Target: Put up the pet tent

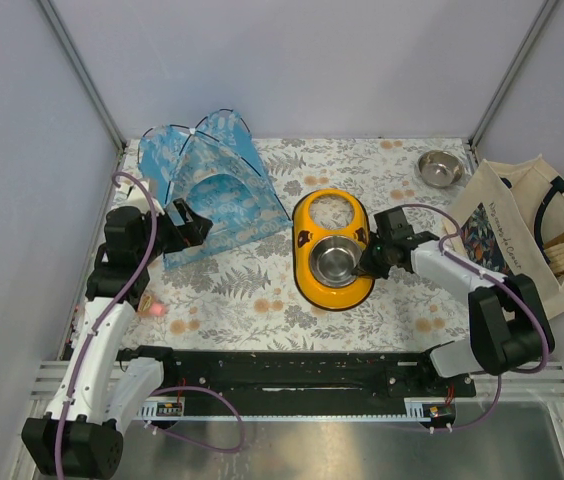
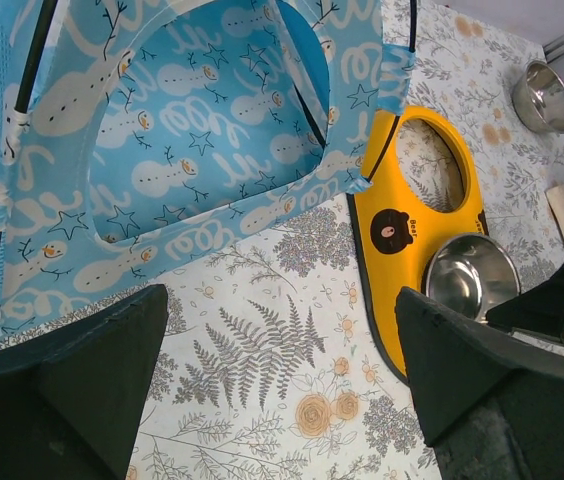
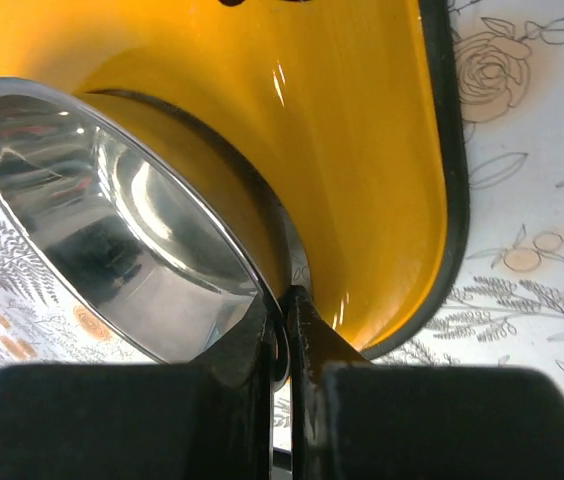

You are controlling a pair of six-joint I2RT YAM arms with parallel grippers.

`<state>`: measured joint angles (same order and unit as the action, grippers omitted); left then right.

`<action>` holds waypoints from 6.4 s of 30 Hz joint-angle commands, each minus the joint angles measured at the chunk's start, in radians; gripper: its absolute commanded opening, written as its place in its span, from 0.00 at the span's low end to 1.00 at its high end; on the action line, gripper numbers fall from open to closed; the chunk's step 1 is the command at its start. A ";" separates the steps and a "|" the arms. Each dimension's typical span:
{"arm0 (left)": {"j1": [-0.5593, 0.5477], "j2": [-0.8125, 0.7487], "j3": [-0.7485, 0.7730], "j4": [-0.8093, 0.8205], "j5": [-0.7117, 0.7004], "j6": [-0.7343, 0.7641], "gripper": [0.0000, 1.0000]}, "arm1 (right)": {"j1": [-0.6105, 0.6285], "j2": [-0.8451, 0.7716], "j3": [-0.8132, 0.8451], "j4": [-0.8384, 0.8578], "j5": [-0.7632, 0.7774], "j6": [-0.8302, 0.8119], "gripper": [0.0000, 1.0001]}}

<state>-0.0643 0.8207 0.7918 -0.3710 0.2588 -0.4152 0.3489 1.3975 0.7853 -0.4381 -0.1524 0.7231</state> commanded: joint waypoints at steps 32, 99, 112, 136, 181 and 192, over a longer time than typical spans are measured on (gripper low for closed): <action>-0.002 -0.035 -0.011 -0.003 -0.058 0.021 0.99 | 0.039 0.166 0.564 -0.239 0.700 -0.330 0.73; 0.000 0.126 0.139 -0.121 -0.087 0.061 0.99 | -0.314 1.028 1.220 0.084 0.668 -1.536 0.00; -0.002 0.049 0.096 -0.083 -0.093 0.069 0.99 | -0.182 0.770 1.400 -0.183 0.637 -1.145 0.00; -0.002 -0.040 0.049 -0.029 -0.018 0.013 0.99 | 0.205 0.491 0.927 -0.367 0.510 -0.550 0.00; -0.002 -0.040 0.118 -0.132 -0.067 0.024 0.99 | 0.320 0.632 1.164 -0.527 0.596 -0.505 0.95; -0.002 -0.175 0.086 -0.316 -0.087 -0.112 0.99 | 0.318 0.131 0.601 -0.346 0.585 -0.318 0.99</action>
<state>-0.0650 0.7273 0.8707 -0.6159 0.1753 -0.4683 0.6731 1.7191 1.5749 -0.8394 0.4240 0.2829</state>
